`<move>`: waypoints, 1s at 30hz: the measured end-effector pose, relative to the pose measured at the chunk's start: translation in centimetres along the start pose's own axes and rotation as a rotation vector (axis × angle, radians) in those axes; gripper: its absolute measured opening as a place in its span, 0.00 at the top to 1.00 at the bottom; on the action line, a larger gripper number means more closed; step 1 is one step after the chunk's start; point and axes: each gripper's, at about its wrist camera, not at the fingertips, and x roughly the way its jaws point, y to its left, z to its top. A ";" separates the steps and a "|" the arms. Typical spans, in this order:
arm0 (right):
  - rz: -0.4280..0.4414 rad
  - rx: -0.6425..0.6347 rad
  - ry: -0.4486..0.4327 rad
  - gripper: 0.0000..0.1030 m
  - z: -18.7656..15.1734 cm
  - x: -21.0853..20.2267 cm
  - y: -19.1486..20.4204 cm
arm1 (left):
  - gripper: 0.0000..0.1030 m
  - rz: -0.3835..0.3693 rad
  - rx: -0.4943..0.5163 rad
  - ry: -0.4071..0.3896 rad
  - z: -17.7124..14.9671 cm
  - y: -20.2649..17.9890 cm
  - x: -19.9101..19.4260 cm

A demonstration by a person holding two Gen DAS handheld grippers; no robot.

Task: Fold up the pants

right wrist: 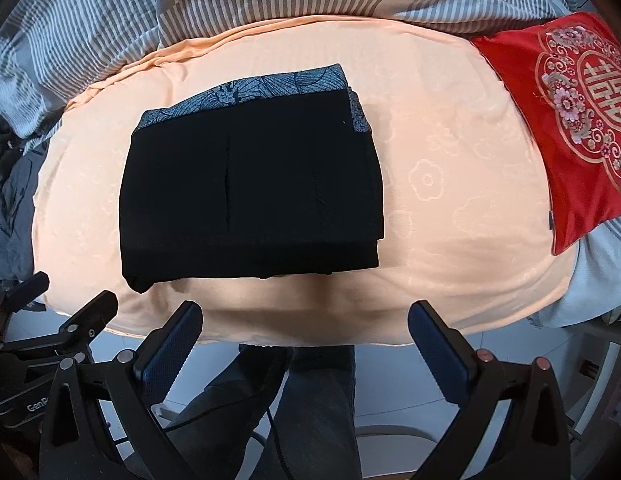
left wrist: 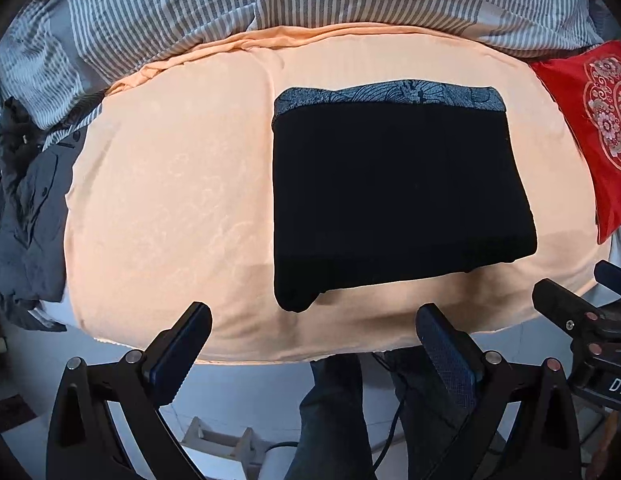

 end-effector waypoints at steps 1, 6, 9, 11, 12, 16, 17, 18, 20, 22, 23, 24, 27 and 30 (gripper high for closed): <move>-0.002 -0.002 -0.002 0.00 0.0 -0.1 0.1 | 0.00 0.000 0.004 0.000 0.0 0.0 0.0; -0.008 -0.016 -0.008 0.00 0.3 -0.4 0.5 | 0.00 0.007 0.021 0.005 0.1 -0.3 -0.1; -0.007 -0.016 -0.010 0.00 0.3 -0.4 0.6 | 0.00 0.006 0.024 0.008 0.2 -0.2 0.0; -0.004 -0.011 -0.008 0.00 0.4 -0.3 0.6 | 0.00 0.007 0.025 0.009 0.3 -0.2 0.0; -0.004 -0.010 -0.007 0.00 0.4 -0.3 0.6 | 0.00 0.008 0.024 0.009 0.3 -0.2 0.0; -0.004 -0.015 -0.011 0.00 0.5 -0.5 0.6 | 0.00 0.012 0.029 0.011 0.3 -0.4 0.0; -0.005 -0.015 -0.012 0.00 0.6 -0.5 0.6 | 0.00 0.013 0.032 0.009 0.3 -0.5 0.0; -0.004 -0.015 -0.012 0.00 0.6 -0.5 0.6 | 0.00 0.012 0.034 0.009 0.4 -0.5 0.0; -0.004 -0.012 -0.013 0.00 0.6 -0.5 0.5 | 0.00 0.013 0.038 0.008 0.3 -0.6 0.0; -0.003 -0.011 -0.013 0.00 0.7 -0.5 0.4 | 0.00 0.017 0.042 0.009 0.2 -0.8 0.0; -0.002 -0.011 -0.013 0.00 0.7 -0.5 0.4 | 0.00 0.021 0.045 0.009 0.2 -0.8 0.0; -0.002 -0.012 -0.013 0.00 0.7 -0.5 0.4 | 0.00 0.024 0.046 0.009 0.1 -0.9 0.0; -0.001 -0.013 -0.013 0.00 0.7 -0.5 0.4 | 0.00 0.023 0.048 0.010 0.1 -1.0 0.0; 0.000 -0.011 -0.013 0.00 0.6 -0.4 0.4 | 0.00 0.028 0.050 0.010 0.1 -1.0 0.1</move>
